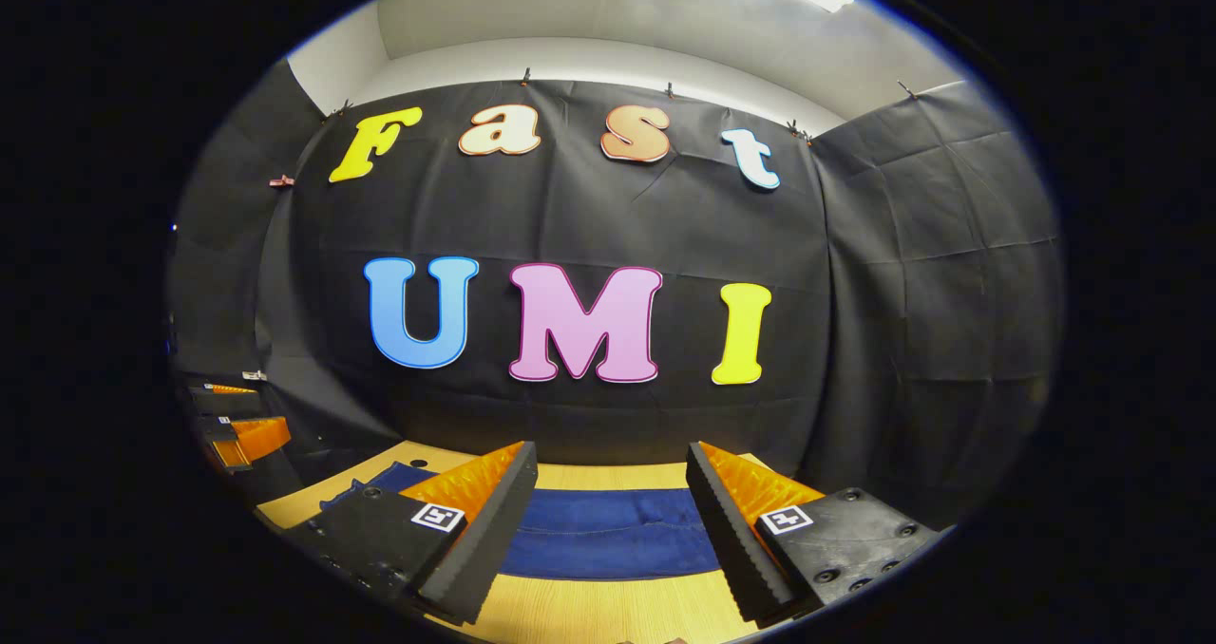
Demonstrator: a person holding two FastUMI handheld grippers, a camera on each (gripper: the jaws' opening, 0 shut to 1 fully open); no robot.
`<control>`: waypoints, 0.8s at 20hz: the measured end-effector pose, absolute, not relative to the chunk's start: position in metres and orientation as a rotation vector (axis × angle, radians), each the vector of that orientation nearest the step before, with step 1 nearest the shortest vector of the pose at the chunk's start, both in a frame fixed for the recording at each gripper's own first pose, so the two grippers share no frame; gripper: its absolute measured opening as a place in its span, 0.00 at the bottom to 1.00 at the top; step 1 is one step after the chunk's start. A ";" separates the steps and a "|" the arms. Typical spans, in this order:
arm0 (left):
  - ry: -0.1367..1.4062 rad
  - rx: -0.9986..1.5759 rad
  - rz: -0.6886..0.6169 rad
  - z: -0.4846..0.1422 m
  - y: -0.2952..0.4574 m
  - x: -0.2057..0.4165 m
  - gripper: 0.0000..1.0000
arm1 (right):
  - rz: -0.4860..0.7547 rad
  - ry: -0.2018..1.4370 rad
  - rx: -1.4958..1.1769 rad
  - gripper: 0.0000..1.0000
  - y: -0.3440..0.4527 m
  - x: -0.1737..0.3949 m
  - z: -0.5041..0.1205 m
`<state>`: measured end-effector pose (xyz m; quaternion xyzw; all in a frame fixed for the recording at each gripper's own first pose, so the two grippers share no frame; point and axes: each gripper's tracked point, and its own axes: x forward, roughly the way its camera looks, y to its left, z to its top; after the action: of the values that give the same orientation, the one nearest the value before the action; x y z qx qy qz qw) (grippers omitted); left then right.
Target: Grasp the waist and the cuffs of the jeans and fold them to make the two legs overlap; first hold the waist and fold one-third of the jeans toward the cuffs, then hold the cuffs and fold the remaining one-third in the same direction to finish folding.
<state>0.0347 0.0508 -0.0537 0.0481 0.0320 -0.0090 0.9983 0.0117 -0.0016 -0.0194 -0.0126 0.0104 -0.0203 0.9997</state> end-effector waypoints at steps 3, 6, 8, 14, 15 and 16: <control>0.154 0.260 -0.029 -0.100 0.086 0.049 0.98 | -0.049 0.031 -0.040 0.96 -0.005 0.015 -0.022; 0.278 0.396 -0.064 -0.158 0.124 0.064 0.98 | -0.070 0.047 -0.052 0.97 -0.014 0.017 -0.028; 0.365 0.481 -0.090 -0.196 0.153 0.073 0.98 | -0.088 0.068 -0.065 0.97 -0.022 0.018 -0.034; 0.638 0.951 -0.283 -0.318 0.243 0.086 0.98 | -0.127 0.156 -0.137 0.97 -0.049 0.027 -0.059; 0.682 0.998 -0.329 -0.335 0.249 0.085 0.98 | -0.131 0.171 -0.151 0.97 -0.054 0.030 -0.063; 0.726 1.037 -0.375 -0.351 0.255 0.084 0.98 | -0.134 0.184 -0.163 0.94 -0.059 0.034 -0.067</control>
<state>0.0845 0.2552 -0.3512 0.4816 0.3371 -0.1743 0.7900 0.0339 -0.0586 -0.0667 -0.0812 0.0918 -0.0670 0.9902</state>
